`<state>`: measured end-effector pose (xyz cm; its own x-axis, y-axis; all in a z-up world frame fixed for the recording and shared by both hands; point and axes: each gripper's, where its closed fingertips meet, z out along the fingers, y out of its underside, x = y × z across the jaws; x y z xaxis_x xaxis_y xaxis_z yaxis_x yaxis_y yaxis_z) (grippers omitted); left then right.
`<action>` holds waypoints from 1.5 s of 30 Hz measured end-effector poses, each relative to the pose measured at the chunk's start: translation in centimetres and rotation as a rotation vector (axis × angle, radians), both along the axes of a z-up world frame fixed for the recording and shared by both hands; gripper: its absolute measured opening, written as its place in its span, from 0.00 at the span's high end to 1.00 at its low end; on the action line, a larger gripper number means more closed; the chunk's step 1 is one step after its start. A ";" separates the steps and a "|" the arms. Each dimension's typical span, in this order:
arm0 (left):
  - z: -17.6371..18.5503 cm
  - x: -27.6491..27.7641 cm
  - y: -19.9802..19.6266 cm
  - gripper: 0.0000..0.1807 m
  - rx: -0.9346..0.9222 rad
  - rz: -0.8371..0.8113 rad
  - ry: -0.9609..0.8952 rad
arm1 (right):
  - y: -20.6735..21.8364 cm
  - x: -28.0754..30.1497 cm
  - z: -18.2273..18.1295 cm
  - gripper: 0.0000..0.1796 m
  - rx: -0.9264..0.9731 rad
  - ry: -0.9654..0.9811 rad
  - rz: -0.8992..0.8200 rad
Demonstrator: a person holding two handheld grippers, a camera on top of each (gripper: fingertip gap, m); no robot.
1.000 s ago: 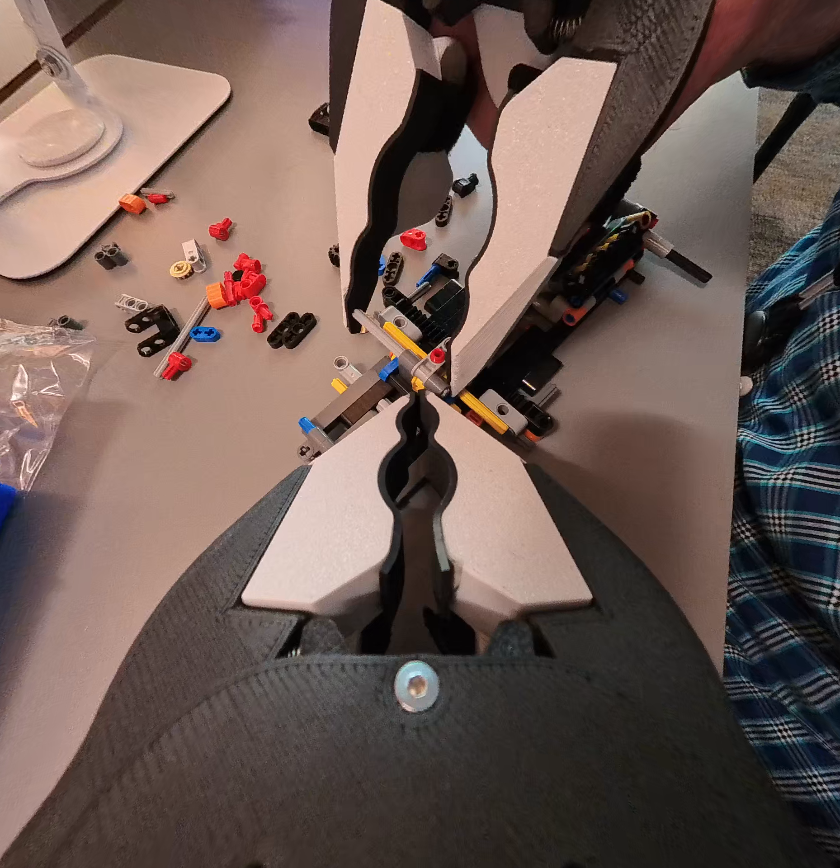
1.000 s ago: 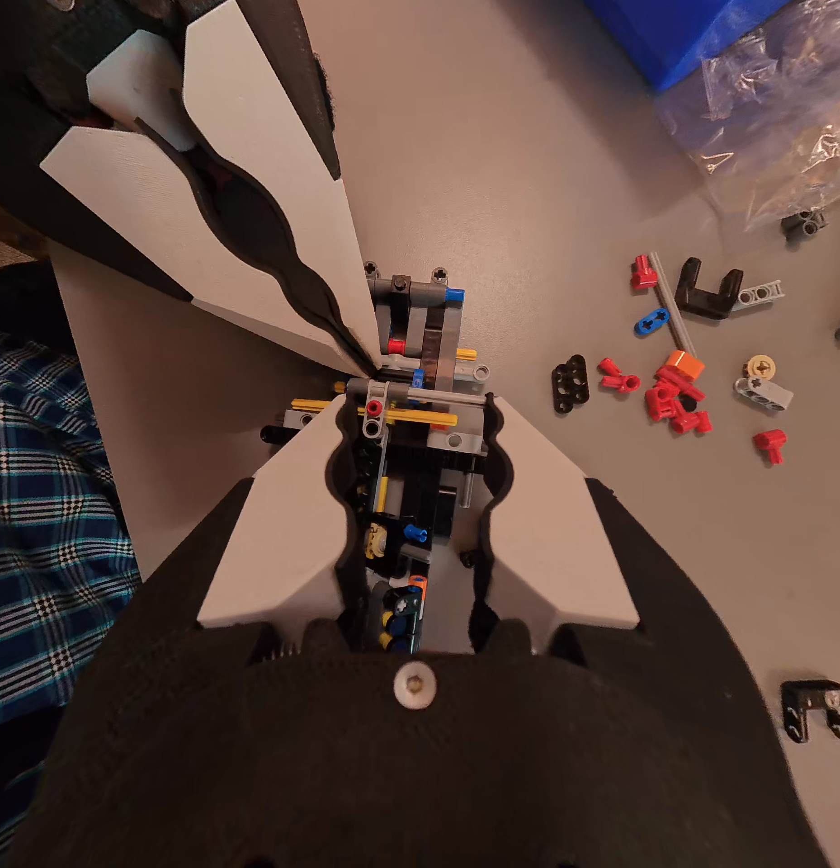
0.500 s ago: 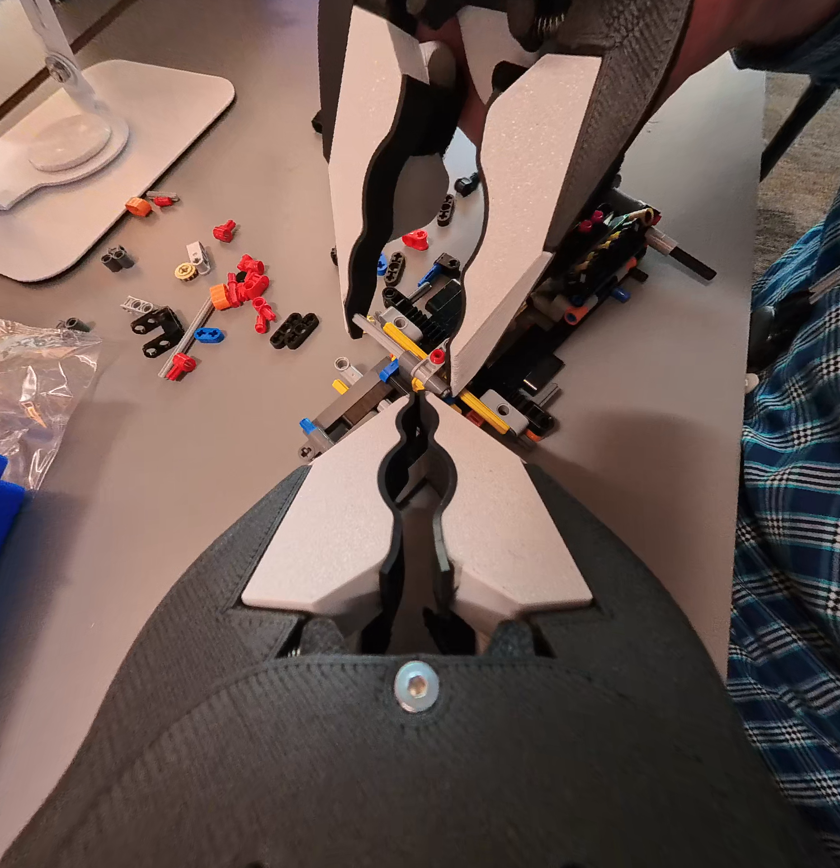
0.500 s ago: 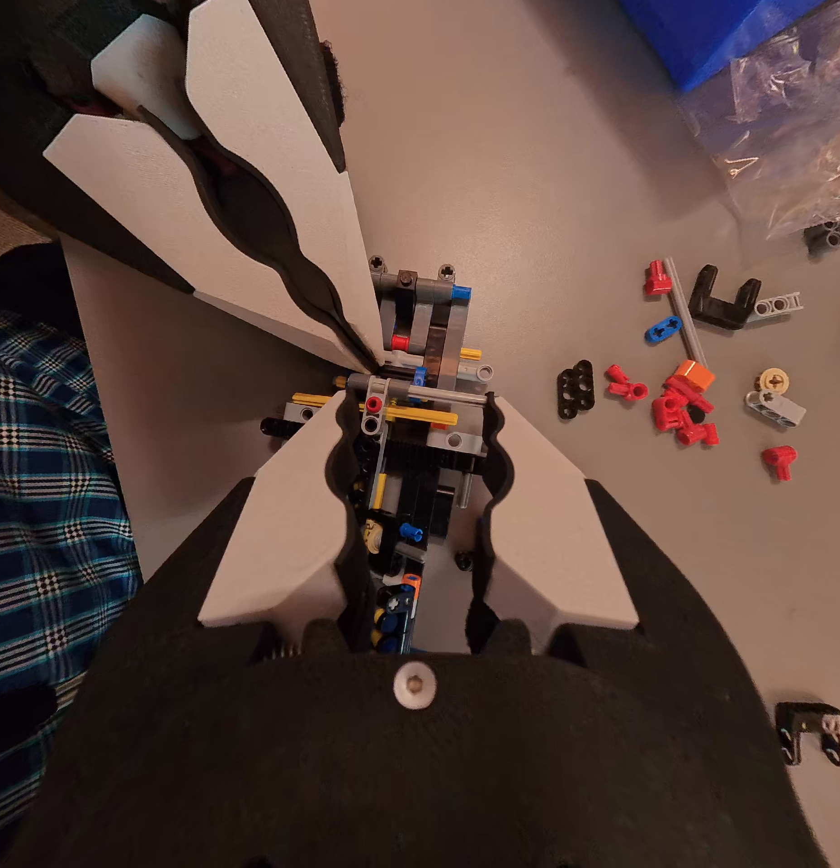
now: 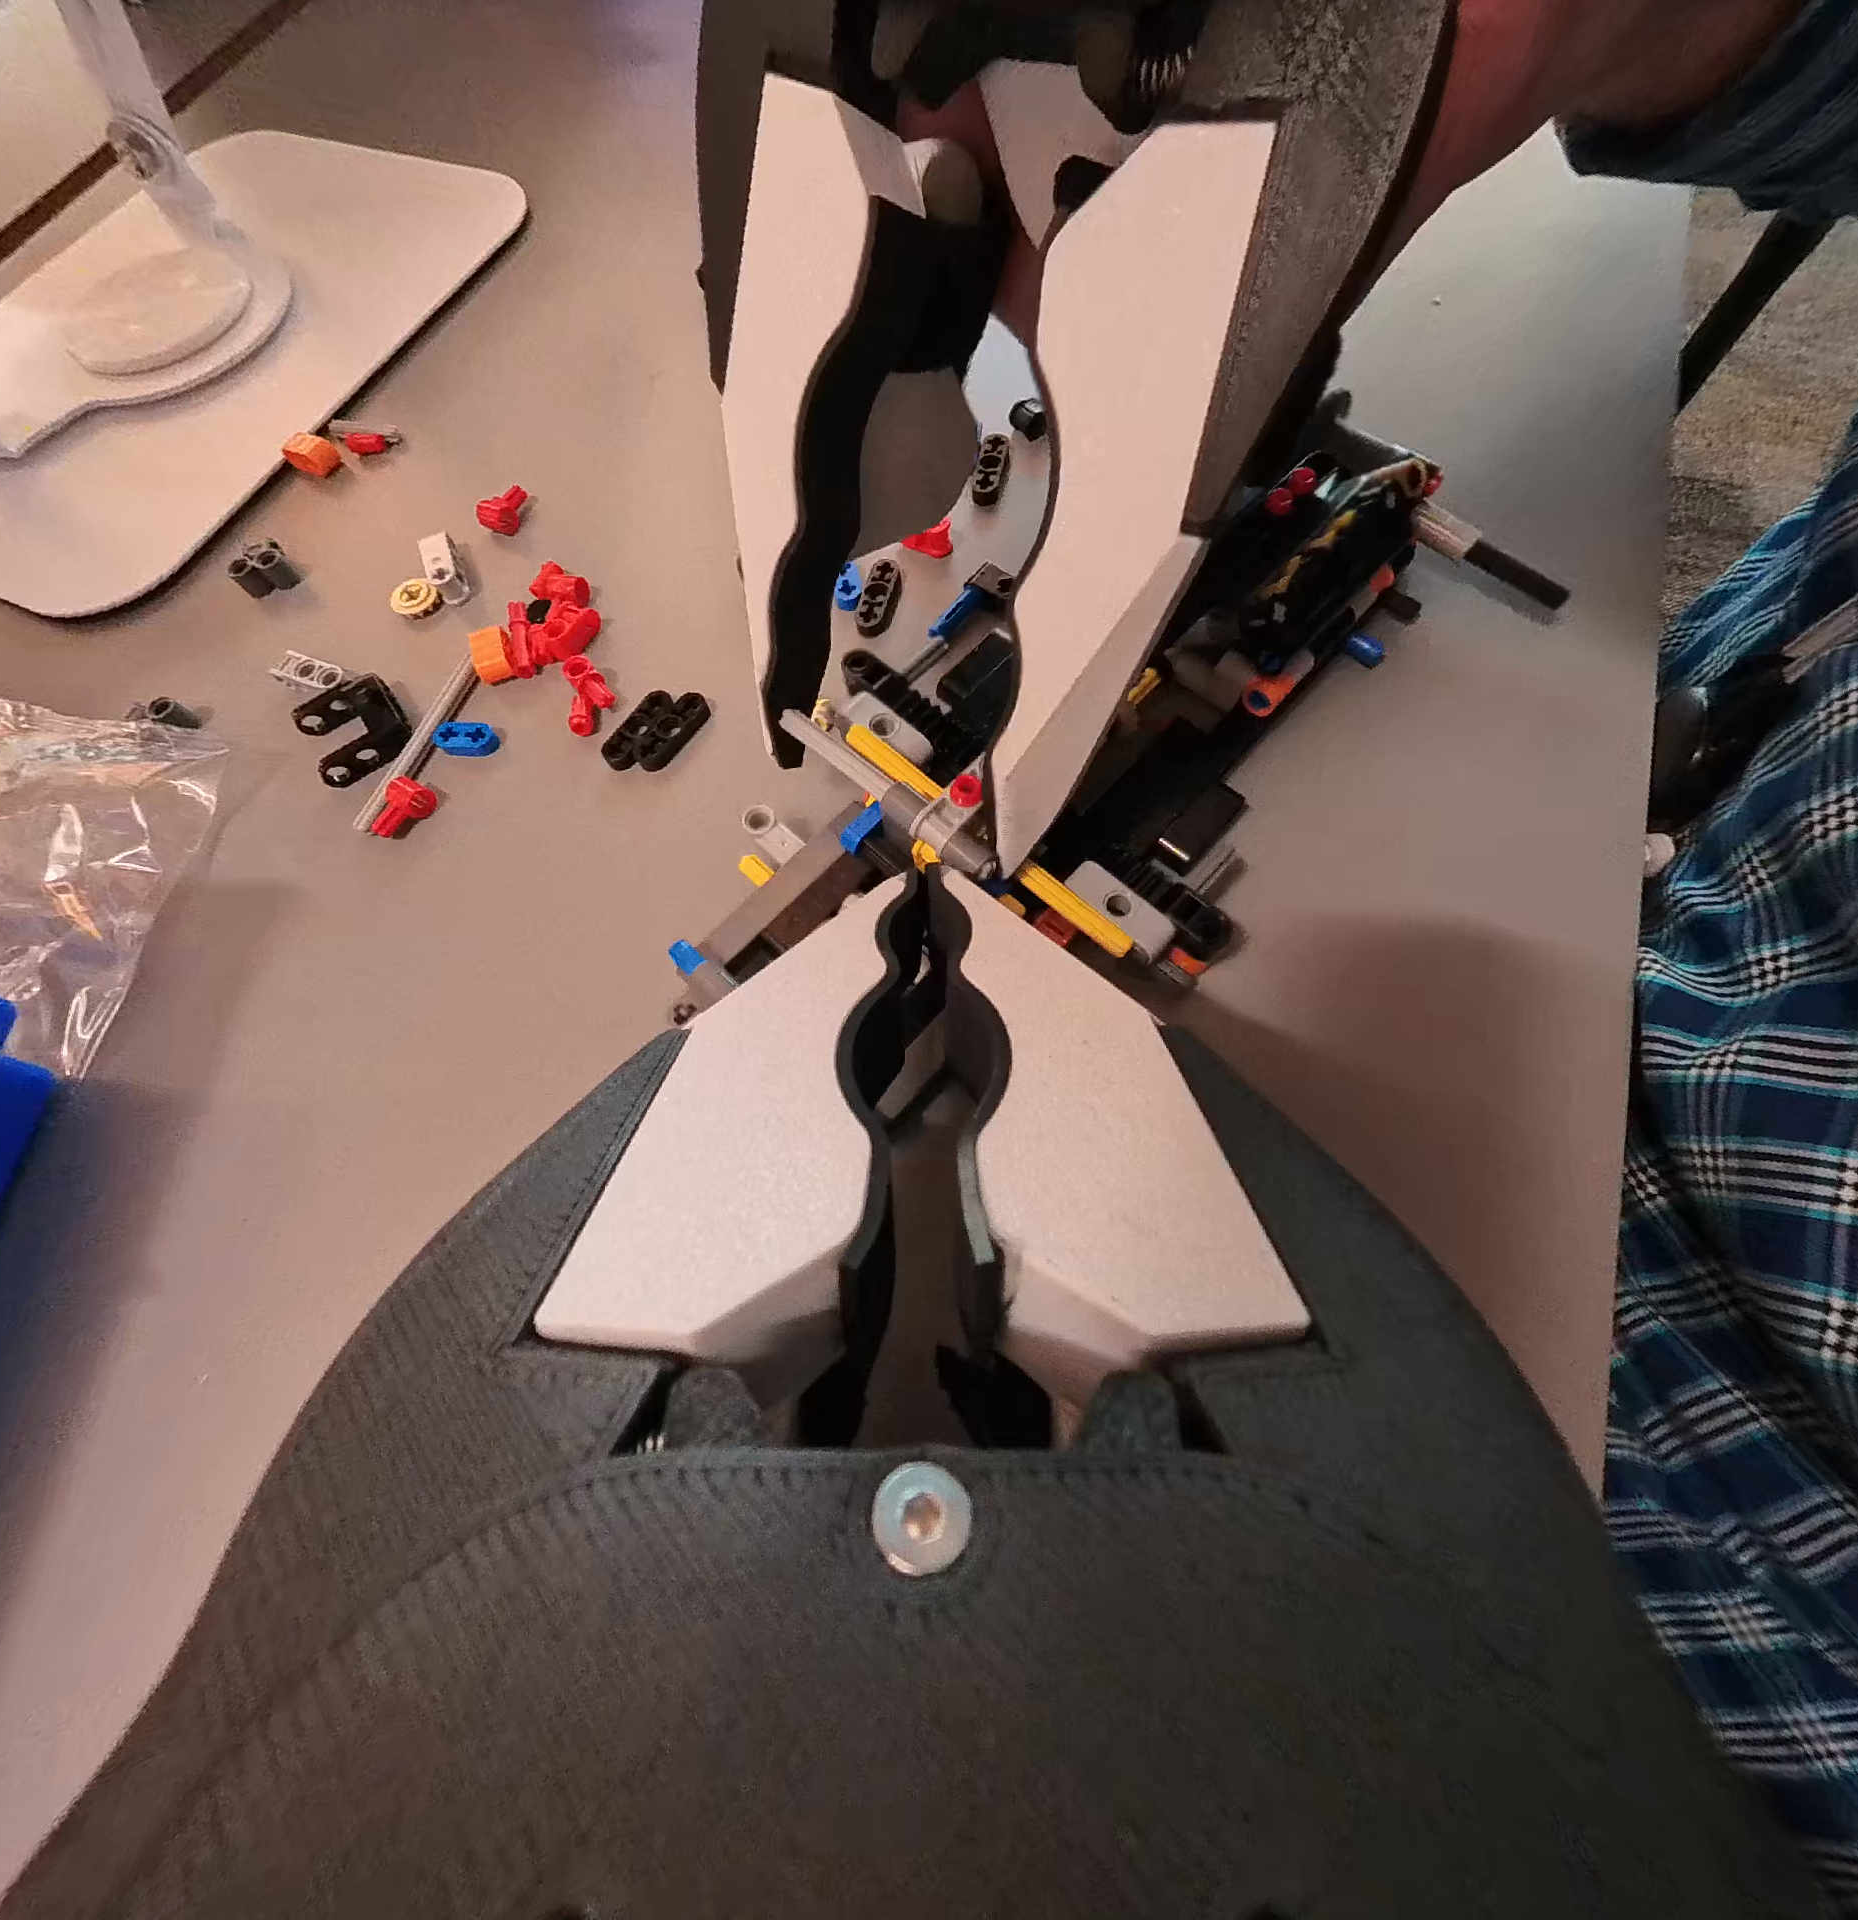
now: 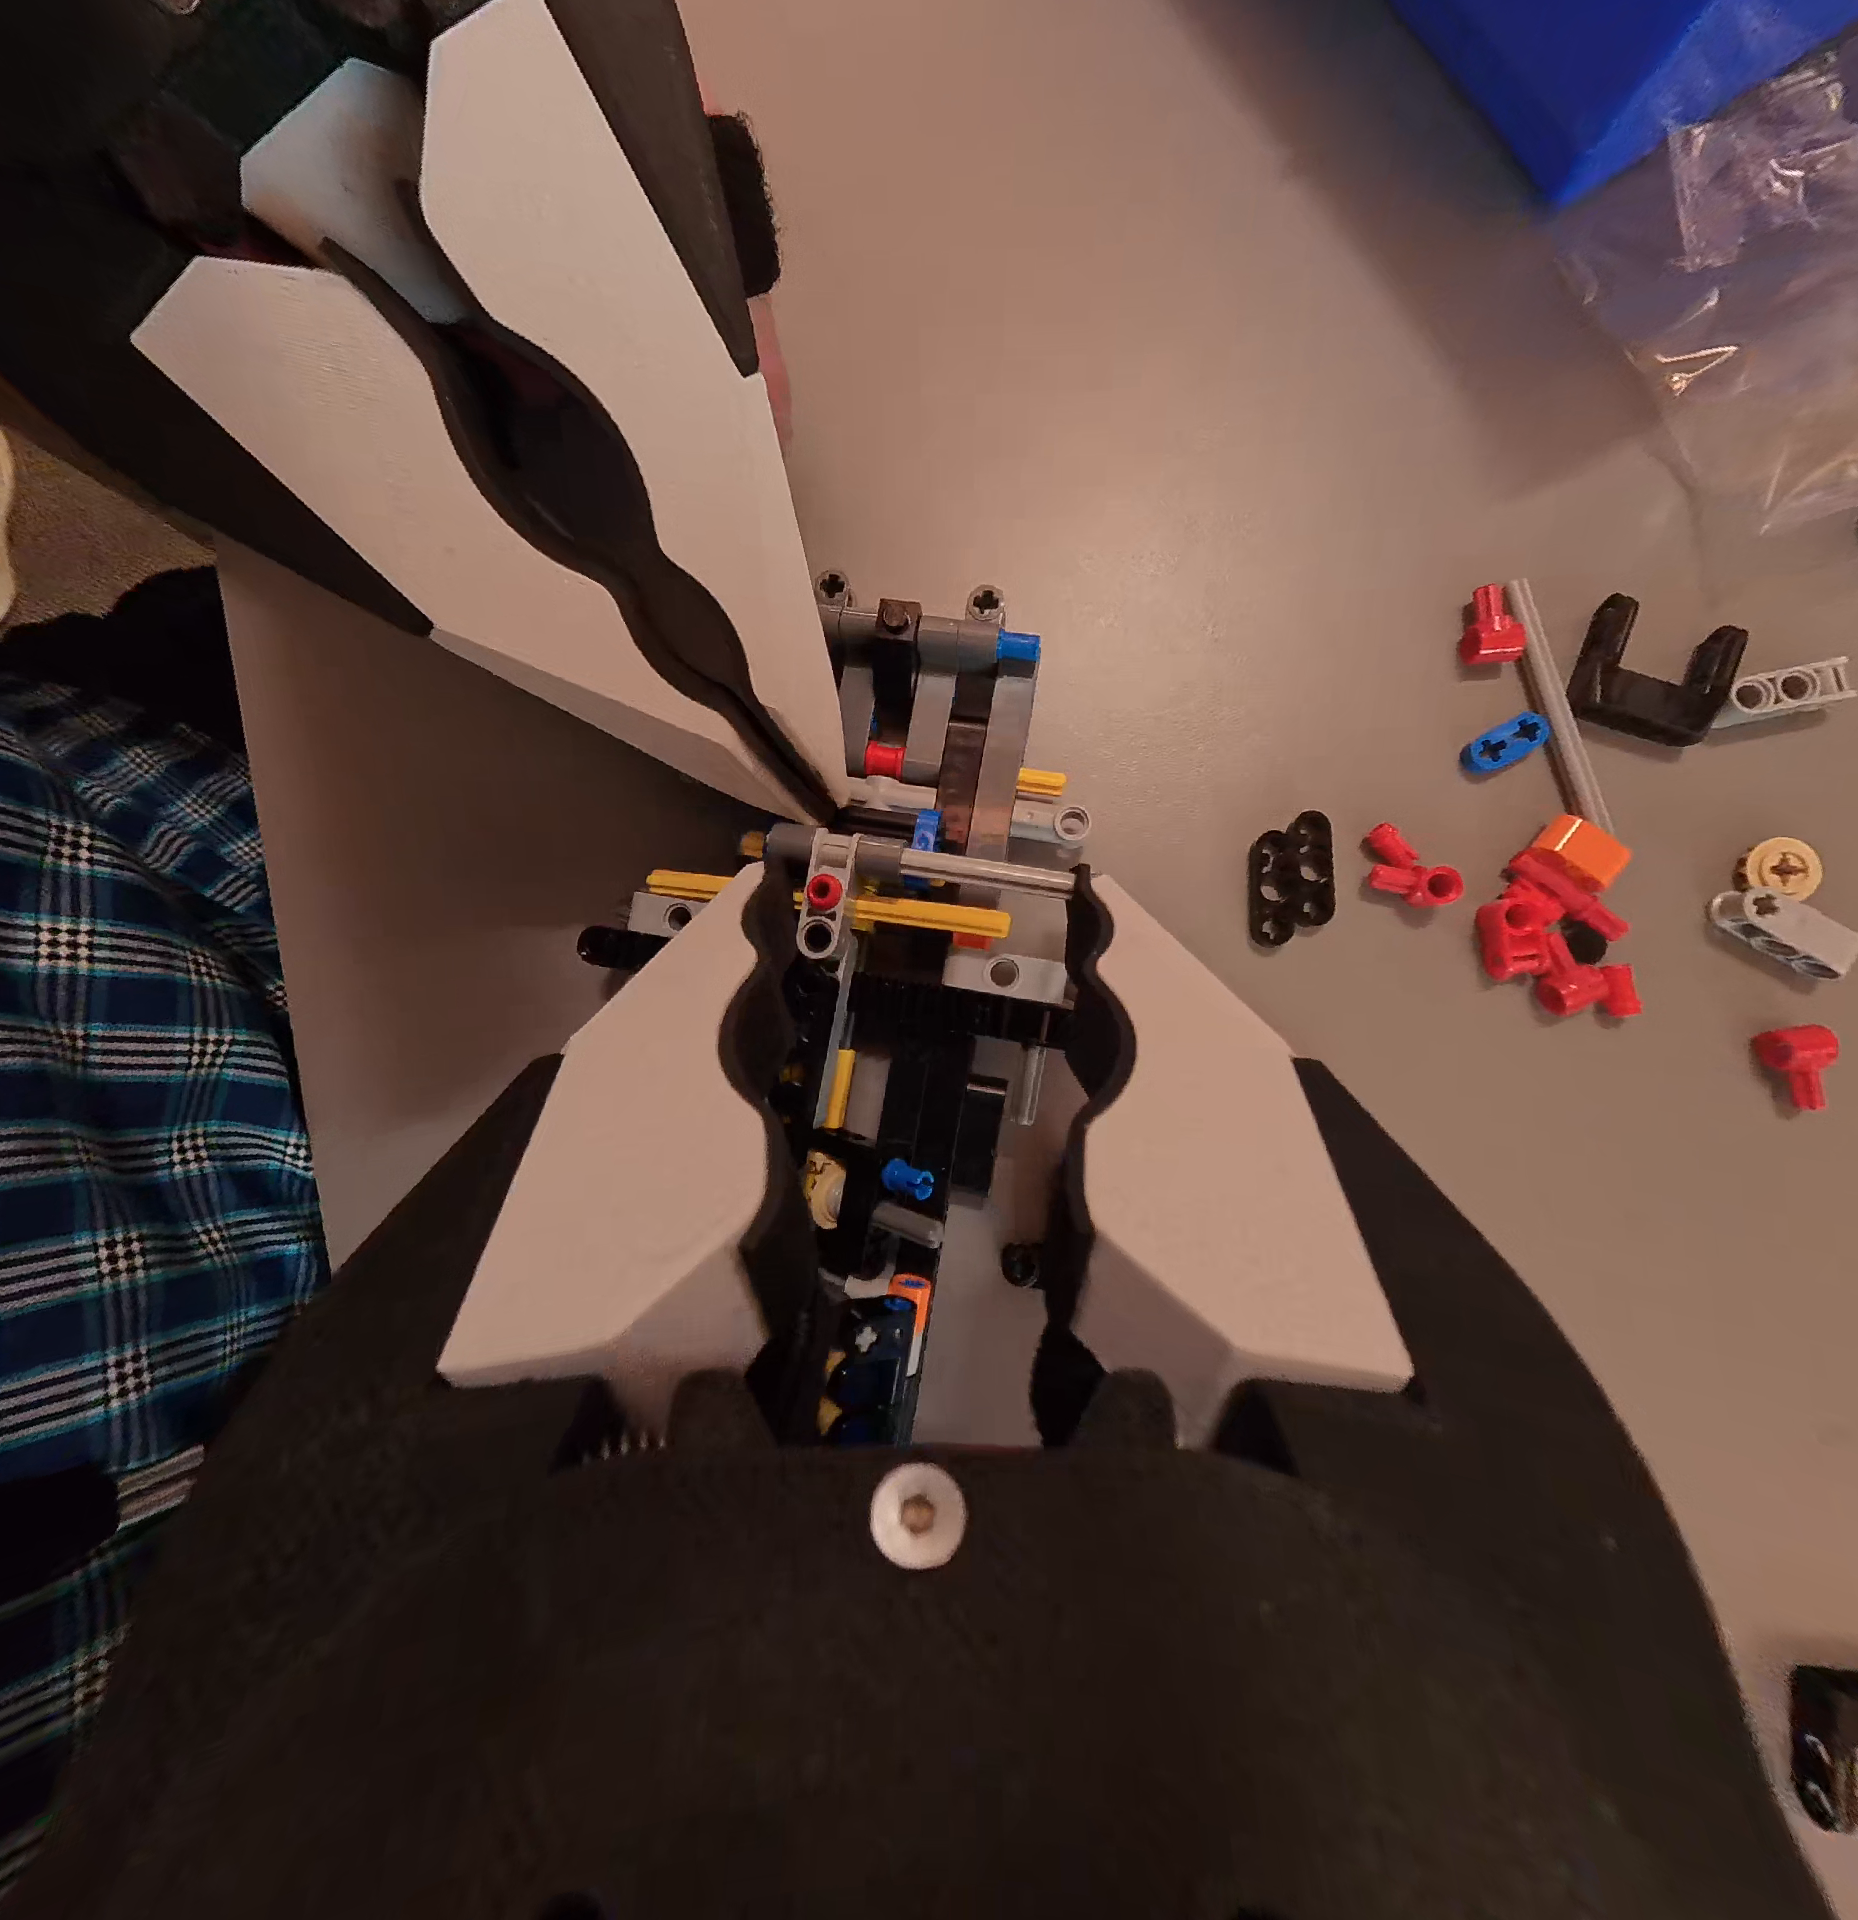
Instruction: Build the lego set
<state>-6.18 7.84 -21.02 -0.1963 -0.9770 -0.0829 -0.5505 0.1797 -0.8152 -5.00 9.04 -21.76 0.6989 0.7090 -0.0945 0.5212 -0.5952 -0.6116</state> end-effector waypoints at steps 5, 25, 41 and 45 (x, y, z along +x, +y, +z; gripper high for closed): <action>0.7 -0.3 -0.6 0.96 -0.057 -0.057 -0.034 | 0.1 -0.1 0.1 0.71 -0.012 0.048 0.021; -0.5 0.0 -0.8 0.88 0.072 -0.279 0.037 | -0.7 -0.1 -0.4 0.65 -0.066 -0.022 -0.069; -0.5 0.3 -1.9 0.96 0.095 -0.317 0.010 | -0.4 0.1 -1.0 0.63 -0.005 -0.125 -0.053; -0.5 0.4 -1.9 0.97 0.092 -0.319 0.012 | -0.3 0.3 -0.9 0.63 0.000 -0.136 -0.047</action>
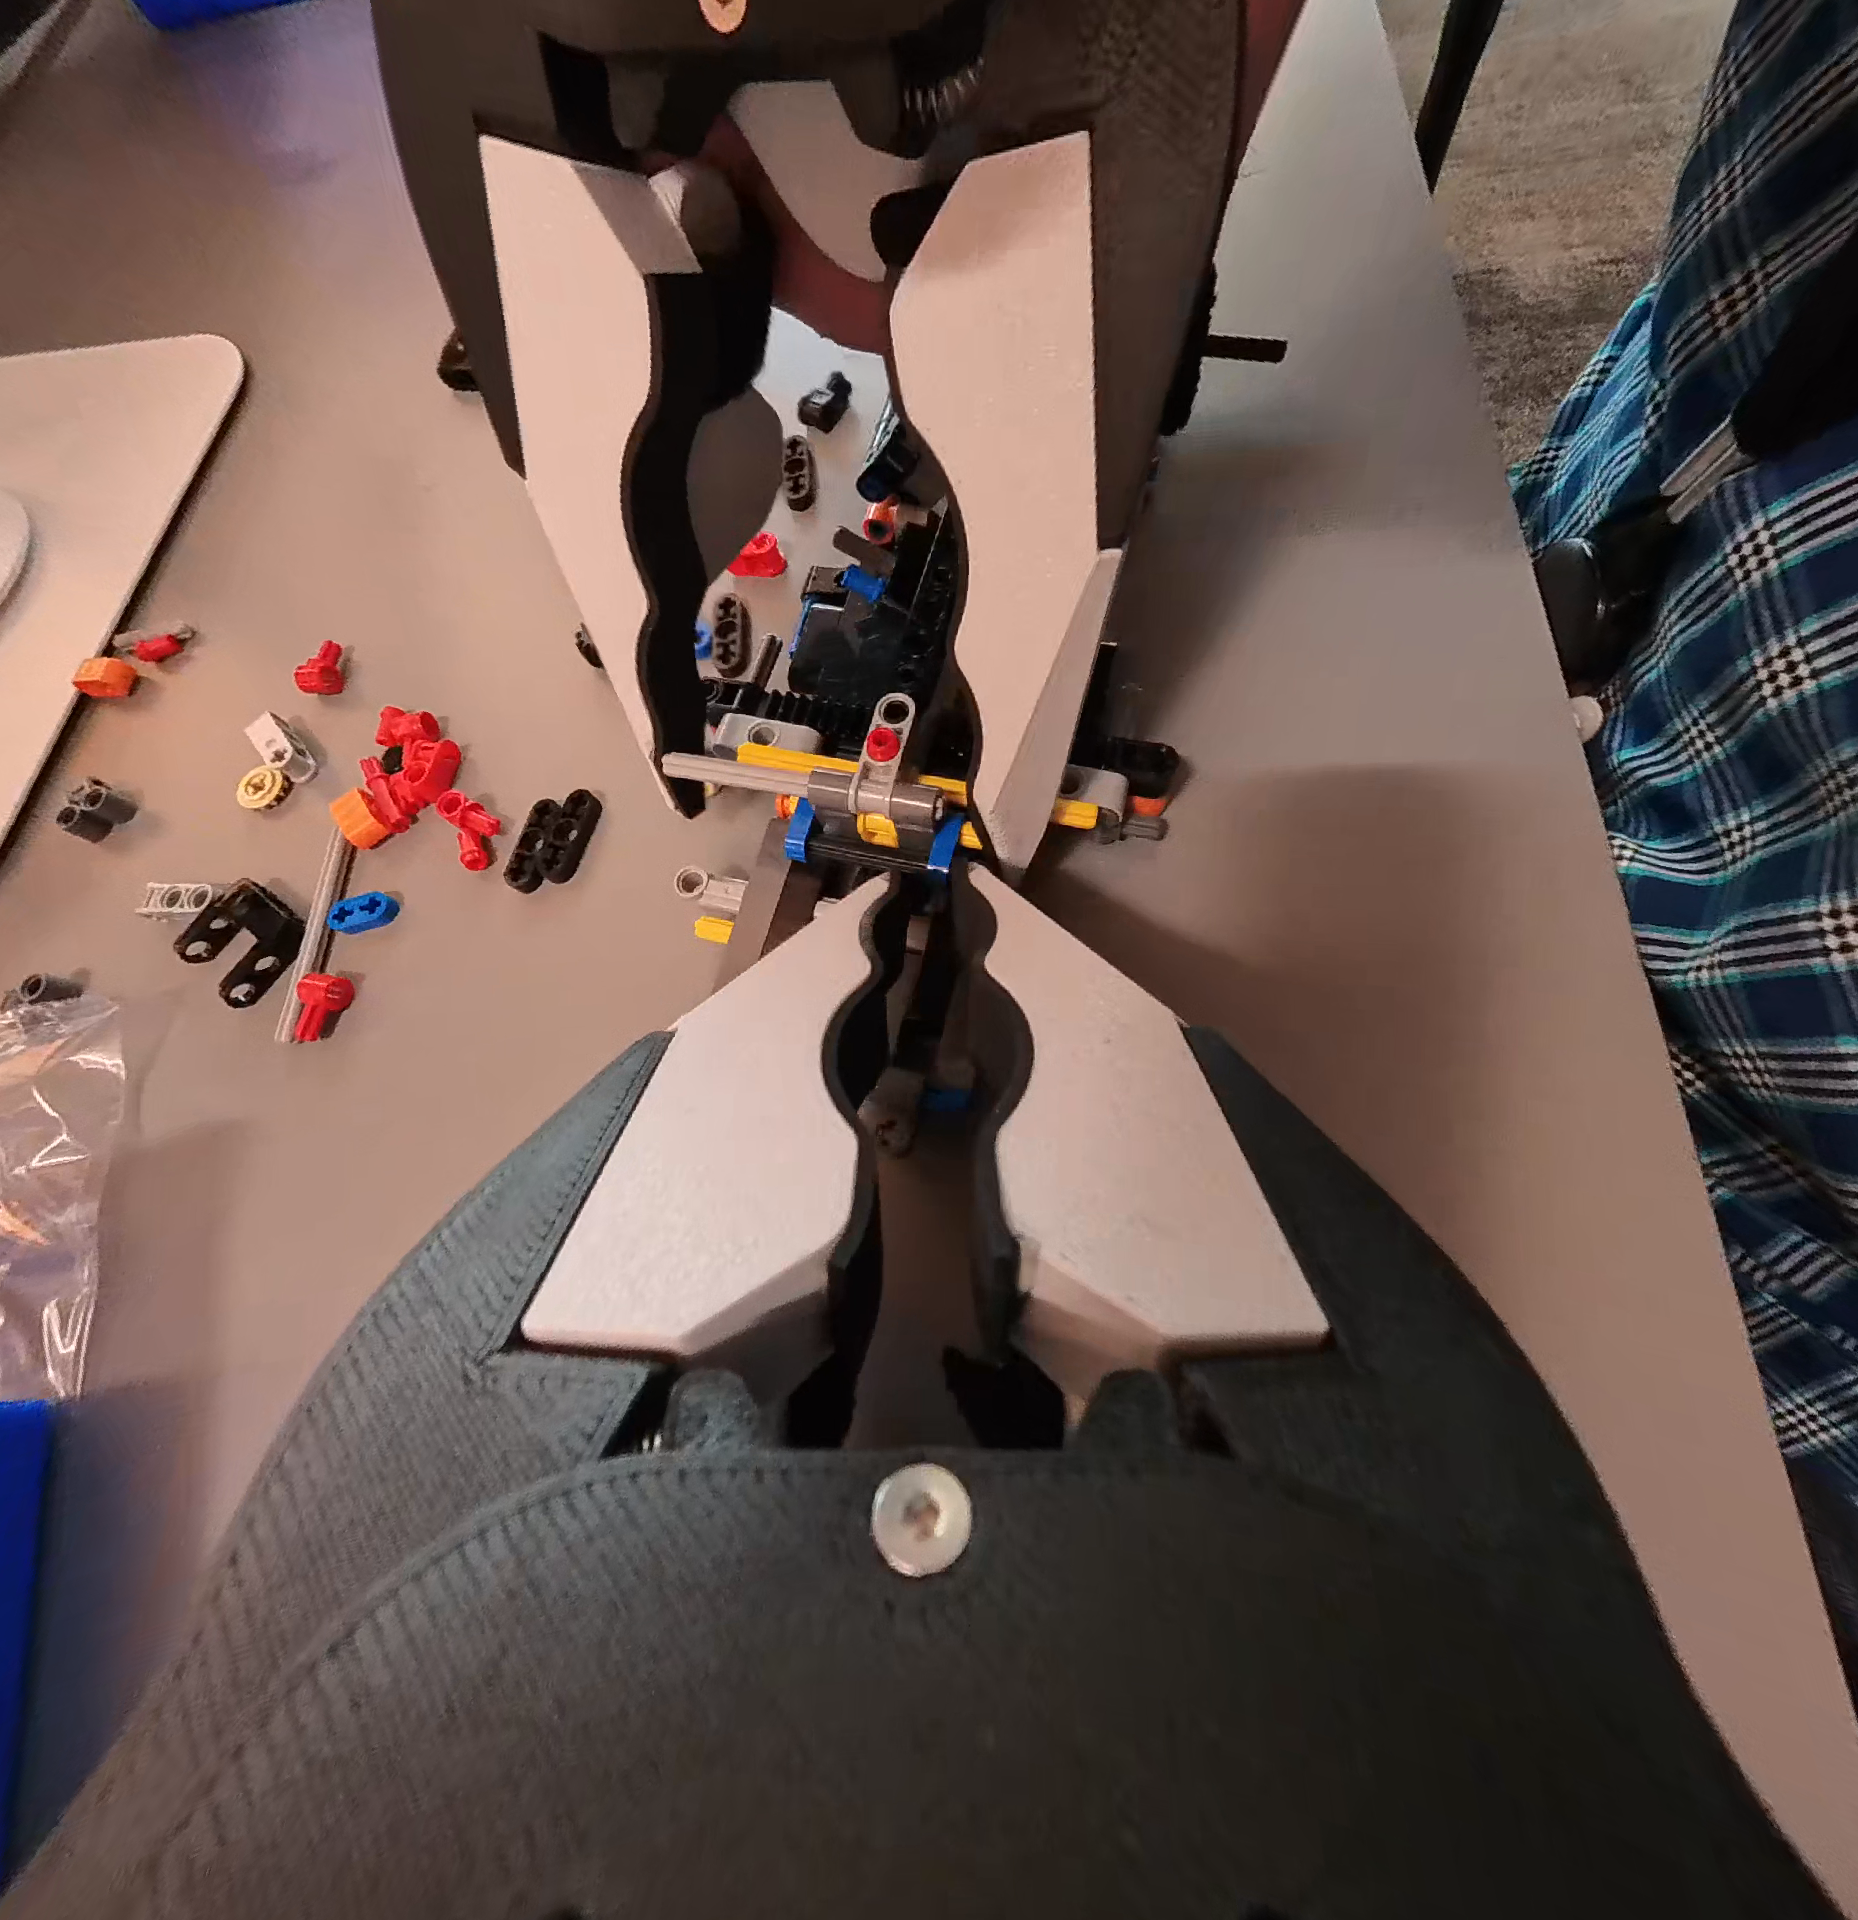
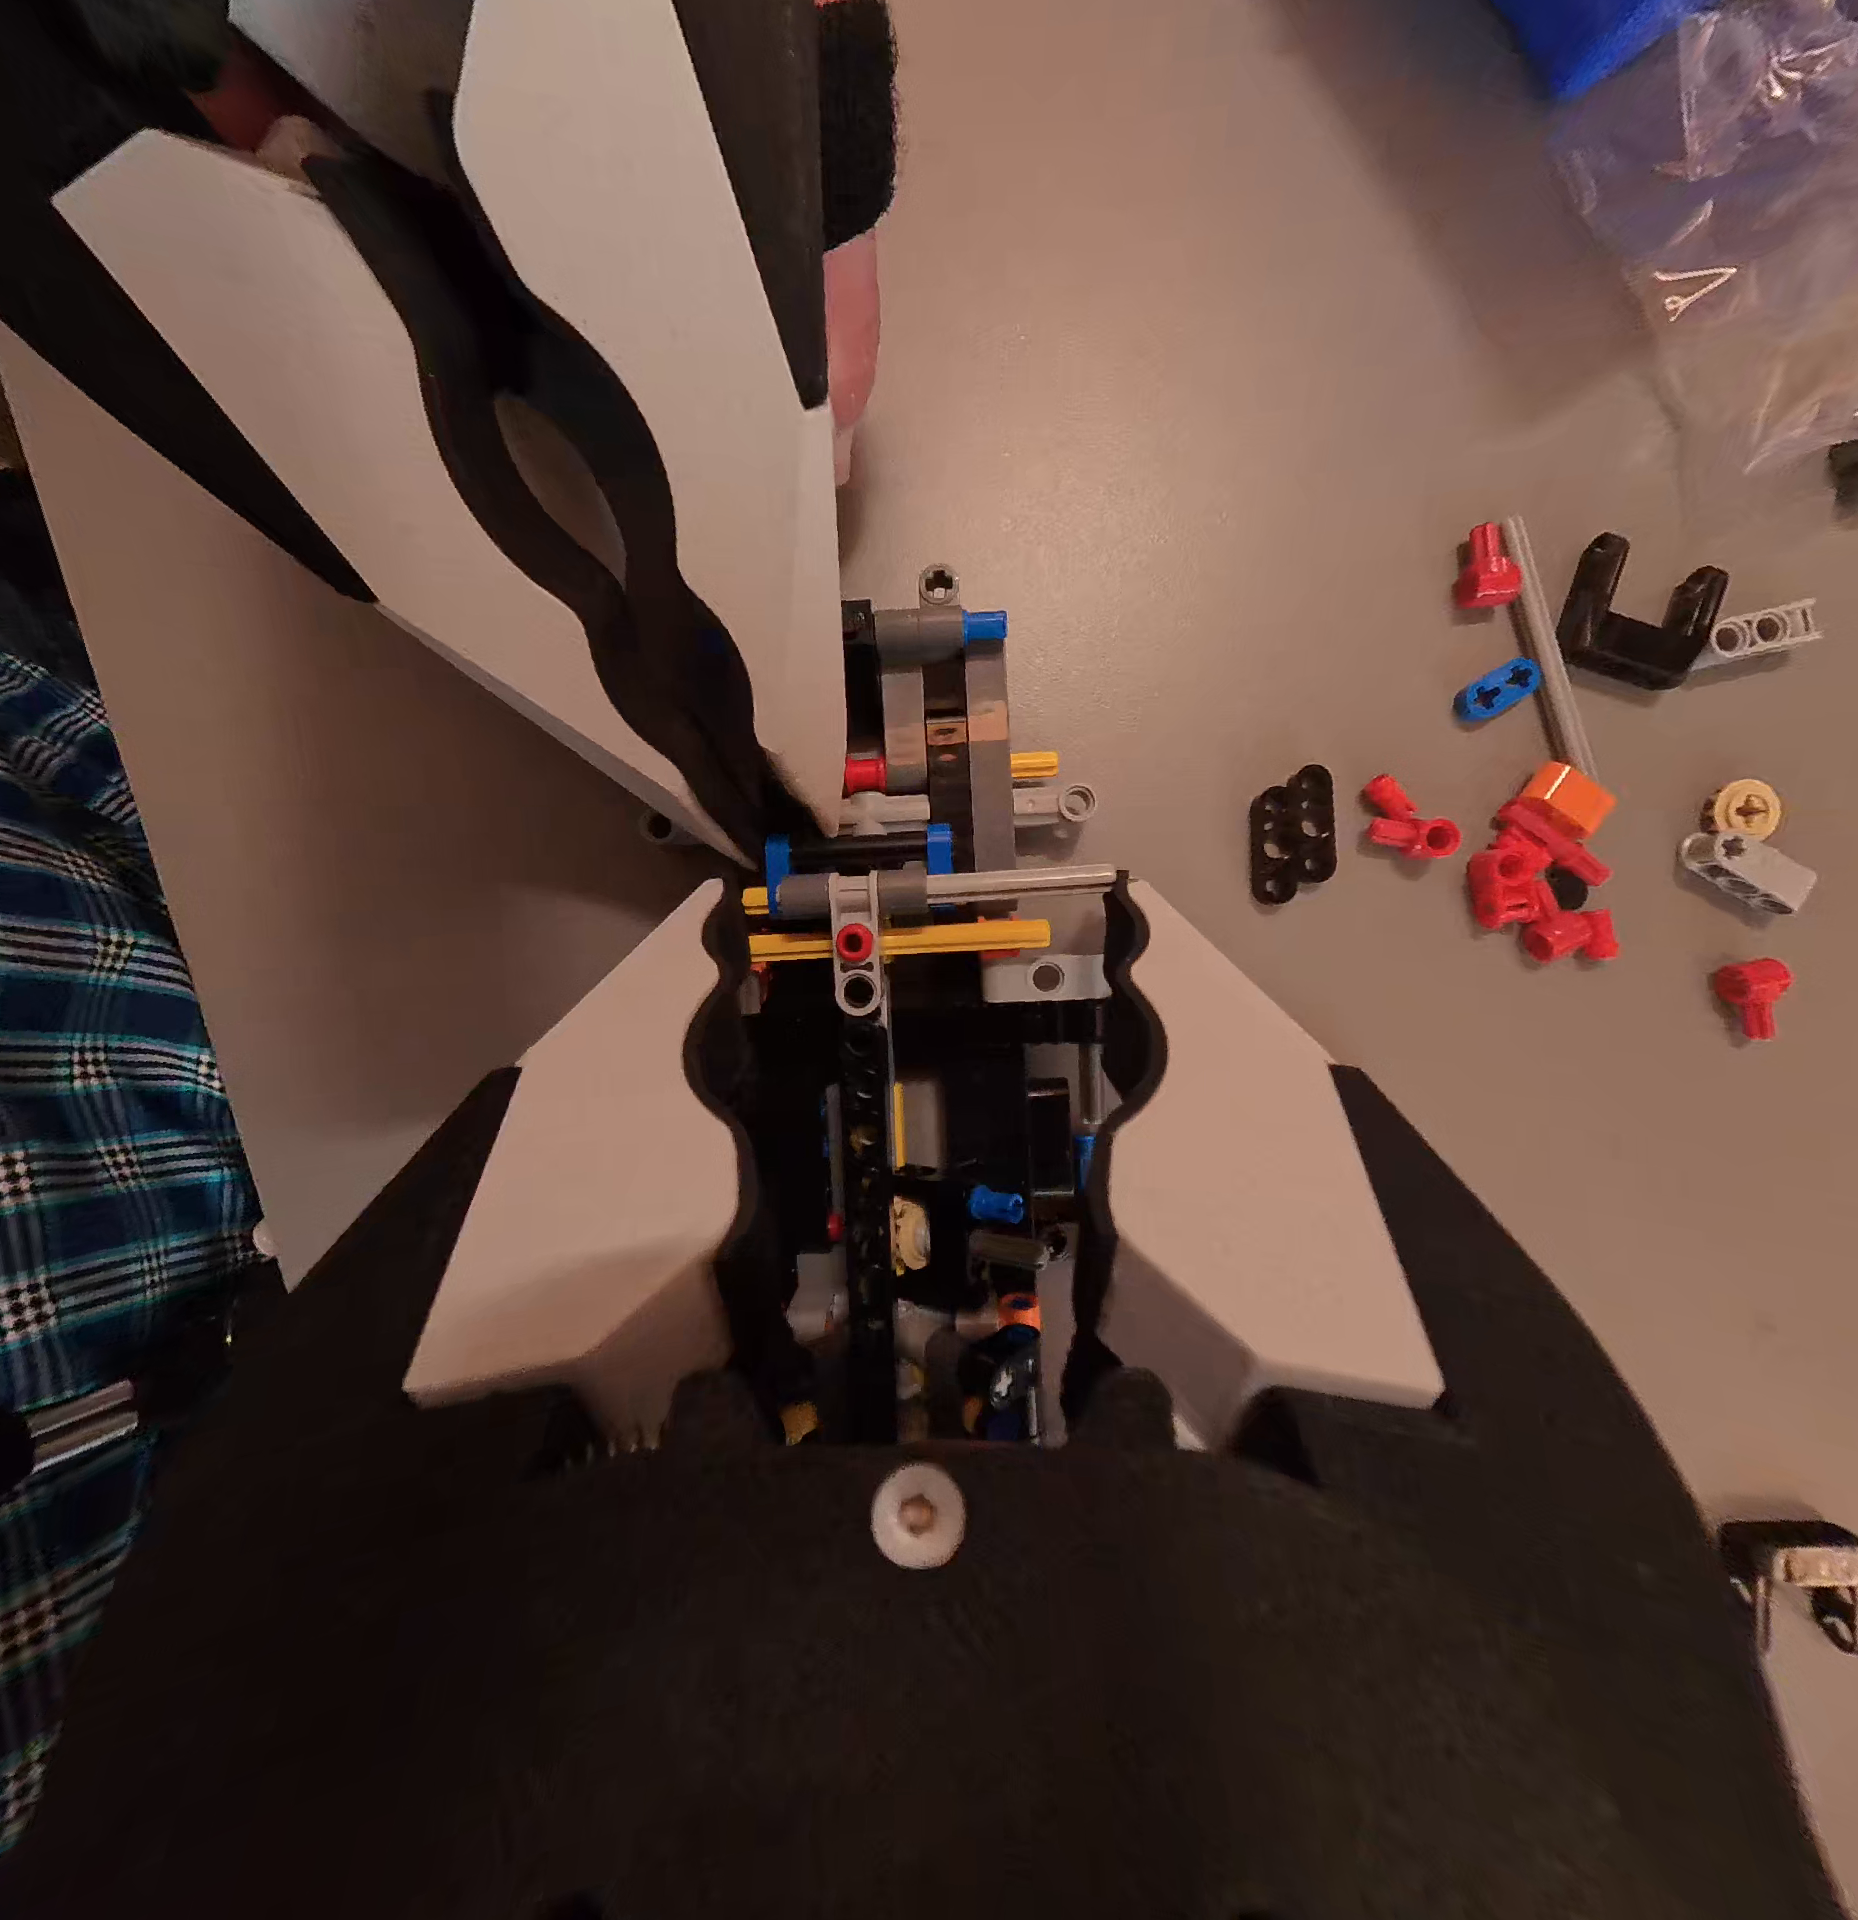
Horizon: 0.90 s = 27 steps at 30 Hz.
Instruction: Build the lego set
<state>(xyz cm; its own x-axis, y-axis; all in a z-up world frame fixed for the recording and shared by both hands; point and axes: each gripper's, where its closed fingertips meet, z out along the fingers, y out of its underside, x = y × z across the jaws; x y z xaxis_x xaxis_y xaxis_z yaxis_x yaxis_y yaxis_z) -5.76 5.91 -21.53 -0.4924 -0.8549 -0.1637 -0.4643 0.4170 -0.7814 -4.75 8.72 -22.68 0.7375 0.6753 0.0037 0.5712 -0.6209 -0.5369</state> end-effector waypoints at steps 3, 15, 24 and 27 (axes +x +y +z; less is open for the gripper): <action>0.0 0.1 0.1 0.97 -0.002 0.004 0.003 | 0.2 0.1 0.0 0.62 0.003 0.005 0.013; -0.1 0.2 0.1 0.98 0.006 -0.003 0.010 | 0.1 0.0 -0.1 0.63 0.013 0.024 0.059; -0.1 0.3 0.2 0.99 0.015 -0.001 0.008 | 0.3 0.1 0.0 0.63 0.020 0.028 0.060; -0.1 0.4 0.3 0.99 0.014 0.006 0.007 | 0.6 -0.1 0.5 0.62 0.029 0.063 0.053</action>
<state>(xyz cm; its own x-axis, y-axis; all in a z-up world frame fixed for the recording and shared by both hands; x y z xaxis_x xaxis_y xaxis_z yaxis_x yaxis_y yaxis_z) -5.40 6.23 -21.59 -0.4883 -0.8555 -0.1723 -0.4722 0.4251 -0.7722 -4.87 9.33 -22.22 0.7002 0.7136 -0.0213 0.5671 -0.5741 -0.5906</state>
